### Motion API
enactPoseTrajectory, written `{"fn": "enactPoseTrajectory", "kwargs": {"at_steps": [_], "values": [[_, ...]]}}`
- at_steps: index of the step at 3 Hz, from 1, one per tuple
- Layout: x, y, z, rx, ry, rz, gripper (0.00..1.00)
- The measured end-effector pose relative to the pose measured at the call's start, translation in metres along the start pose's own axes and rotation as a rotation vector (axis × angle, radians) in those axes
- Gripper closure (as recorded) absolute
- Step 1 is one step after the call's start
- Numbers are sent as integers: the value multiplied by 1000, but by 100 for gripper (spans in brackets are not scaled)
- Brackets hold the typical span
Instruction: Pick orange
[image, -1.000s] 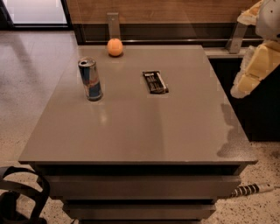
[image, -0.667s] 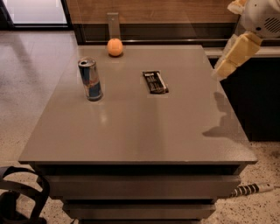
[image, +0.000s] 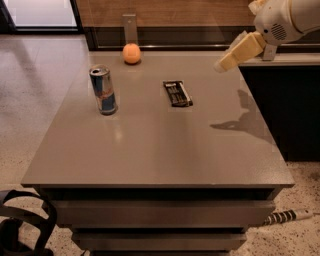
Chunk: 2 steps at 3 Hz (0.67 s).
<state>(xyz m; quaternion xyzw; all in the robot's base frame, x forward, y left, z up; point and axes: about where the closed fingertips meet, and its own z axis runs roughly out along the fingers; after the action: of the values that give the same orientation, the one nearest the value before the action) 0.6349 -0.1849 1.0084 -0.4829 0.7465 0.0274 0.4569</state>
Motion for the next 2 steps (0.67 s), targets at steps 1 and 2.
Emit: {"fn": "enactPoseTrajectory", "kwargs": {"at_steps": [1,2], "values": [[-2,-4,12,-1,-40,50,0],[-2,-4,12,-1,-40,50,0]]}}
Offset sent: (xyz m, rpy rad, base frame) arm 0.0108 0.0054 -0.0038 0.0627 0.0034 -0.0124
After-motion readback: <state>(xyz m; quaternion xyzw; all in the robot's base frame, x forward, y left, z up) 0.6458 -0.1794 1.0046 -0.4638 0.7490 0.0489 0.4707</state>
